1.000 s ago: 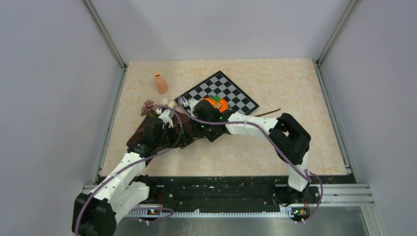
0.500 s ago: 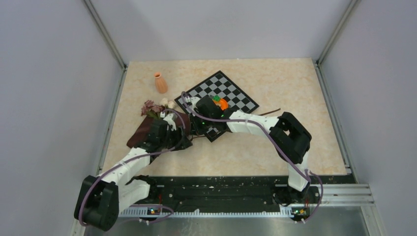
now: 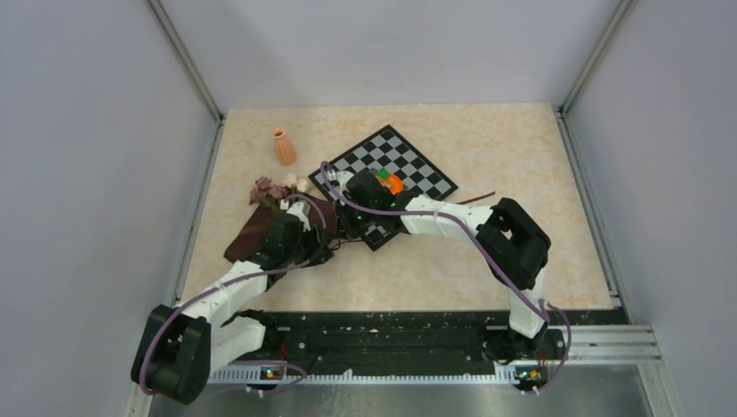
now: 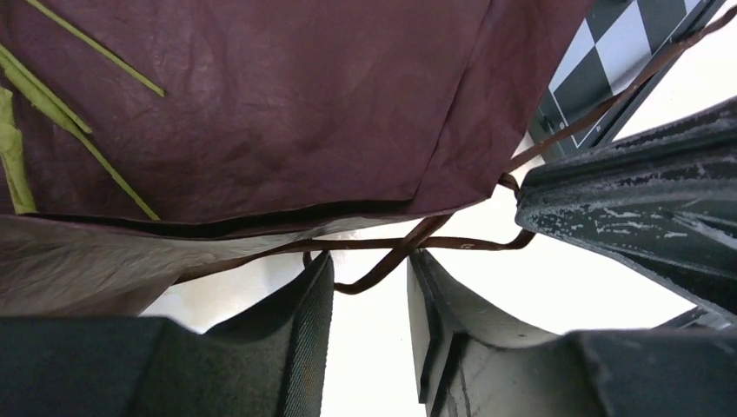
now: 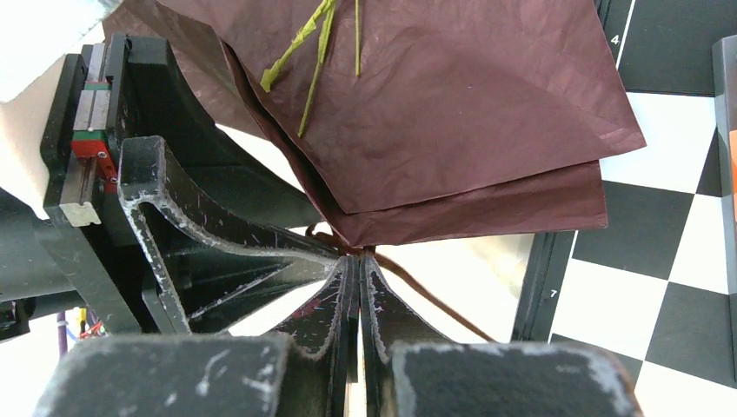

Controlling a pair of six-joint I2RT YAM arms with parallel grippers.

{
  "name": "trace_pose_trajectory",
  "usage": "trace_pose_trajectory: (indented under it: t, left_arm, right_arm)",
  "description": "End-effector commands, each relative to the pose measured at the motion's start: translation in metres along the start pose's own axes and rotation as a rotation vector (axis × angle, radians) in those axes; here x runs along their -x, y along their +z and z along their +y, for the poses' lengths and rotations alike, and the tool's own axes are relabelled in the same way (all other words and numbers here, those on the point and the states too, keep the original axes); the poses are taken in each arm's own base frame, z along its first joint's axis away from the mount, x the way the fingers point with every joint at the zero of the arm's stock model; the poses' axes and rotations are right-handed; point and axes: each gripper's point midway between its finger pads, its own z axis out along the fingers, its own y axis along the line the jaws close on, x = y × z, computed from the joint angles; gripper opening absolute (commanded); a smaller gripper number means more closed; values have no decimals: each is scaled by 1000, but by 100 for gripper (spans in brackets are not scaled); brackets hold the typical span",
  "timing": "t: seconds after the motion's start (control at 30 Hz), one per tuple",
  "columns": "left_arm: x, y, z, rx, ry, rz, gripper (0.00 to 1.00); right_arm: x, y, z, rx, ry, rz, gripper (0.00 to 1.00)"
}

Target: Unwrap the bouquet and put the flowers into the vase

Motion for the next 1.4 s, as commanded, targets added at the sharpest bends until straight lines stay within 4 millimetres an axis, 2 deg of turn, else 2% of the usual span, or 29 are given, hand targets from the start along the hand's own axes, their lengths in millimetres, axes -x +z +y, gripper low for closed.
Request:
trace_pose_trajectory:
  t: [0.0, 0.2, 0.47, 0.7, 0.9, 0.93, 1.0, 1.1, 1.2, 1.3, 1.37]
  left_arm:
    - [11, 4, 0, 6, 8, -56, 34]
    - [12, 6, -3, 0, 8, -49, 0]
    - [13, -15, 6, 87, -72, -69, 0]
    - [16, -44, 26, 273, -214, -87, 0]
    - [25, -64, 32, 320, -275, -148, 0]
    - [25, -65, 31, 313, -276, -154, 0]
    - [27, -67, 26, 282, -263, -160, 0]
    - [29, -71, 22, 265, -244, -160, 0]
    - [35, -76, 14, 219, -197, -170, 0]
    - [39, -79, 8, 197, -171, -172, 0]
    - [39, -79, 6, 186, -168, -167, 0]
  right_arm:
    - [30, -5, 12, 41, -9, -74, 0]
    - [29, -5, 6, 17, -6, -76, 0]
    - [23, -1, -48, -191, 53, -94, 0]
    - [18, -1, -92, -297, 103, -92, 0]
    - [15, -10, -128, -417, 117, -93, 0]
    - [16, -13, -129, -414, 109, -98, 0]
    - [18, -20, -127, -403, 73, -113, 8]
    - [22, -31, -115, -346, -9, -125, 24]
    - [23, -43, -84, -181, -127, -153, 38]
    - [7, -51, -53, -44, -232, -130, 49]
    - [4, -50, -31, 14, -302, -138, 56]
